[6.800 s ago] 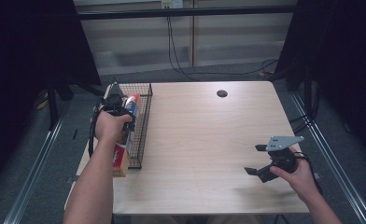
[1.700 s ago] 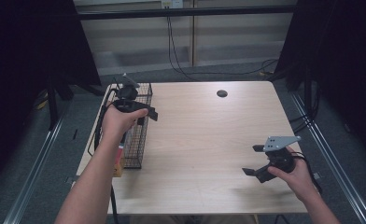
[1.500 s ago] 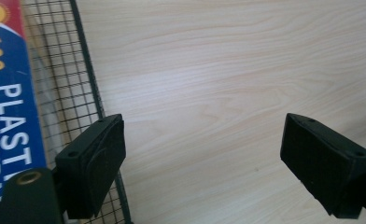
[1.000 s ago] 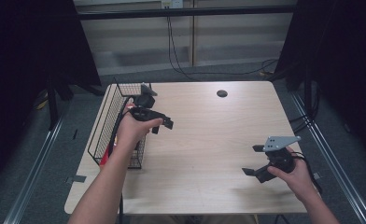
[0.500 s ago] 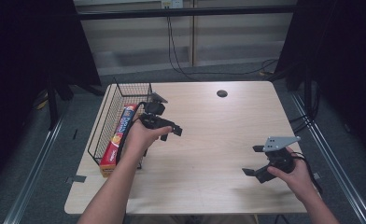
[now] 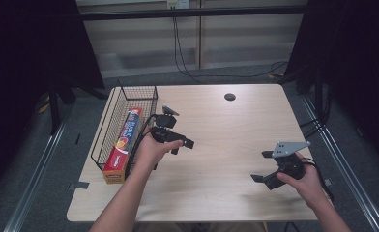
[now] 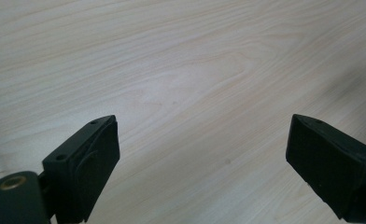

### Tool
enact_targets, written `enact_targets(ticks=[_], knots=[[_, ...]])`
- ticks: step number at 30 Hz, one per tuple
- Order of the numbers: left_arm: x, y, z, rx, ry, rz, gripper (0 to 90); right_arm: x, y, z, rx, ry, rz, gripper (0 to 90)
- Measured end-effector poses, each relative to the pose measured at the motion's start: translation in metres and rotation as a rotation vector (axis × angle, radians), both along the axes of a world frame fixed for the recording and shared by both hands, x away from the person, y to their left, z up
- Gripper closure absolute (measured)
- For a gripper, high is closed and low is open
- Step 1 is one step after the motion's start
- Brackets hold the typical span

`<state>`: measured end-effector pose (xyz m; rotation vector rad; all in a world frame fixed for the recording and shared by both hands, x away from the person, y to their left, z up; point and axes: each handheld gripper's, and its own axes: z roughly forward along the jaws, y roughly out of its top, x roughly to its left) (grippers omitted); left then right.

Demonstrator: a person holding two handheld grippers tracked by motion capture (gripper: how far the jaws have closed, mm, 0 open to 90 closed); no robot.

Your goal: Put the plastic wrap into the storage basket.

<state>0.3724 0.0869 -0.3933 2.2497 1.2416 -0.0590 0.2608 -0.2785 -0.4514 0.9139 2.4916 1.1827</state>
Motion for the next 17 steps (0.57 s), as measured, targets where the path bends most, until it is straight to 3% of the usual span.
enact_targets(ticks=[9, 10, 17], knots=[[-0.008, -0.001, -0.016, -0.005, -0.013, -0.01, 9.2, 0.001, 0.001, -0.004, -0.013, 0.003, -0.003, 3.9], [-0.01, -0.002, -0.019, -0.009, -0.035, -0.013, 9.3, 0.001, 0.001, -0.005, -0.017, 0.003, -0.008, 3.9], [-0.027, -0.007, -0.035, -0.014, -0.082, -0.051, 7.8, 0.003, 0.001, -0.012, -0.034, 0.007, -0.019, 3.4]])
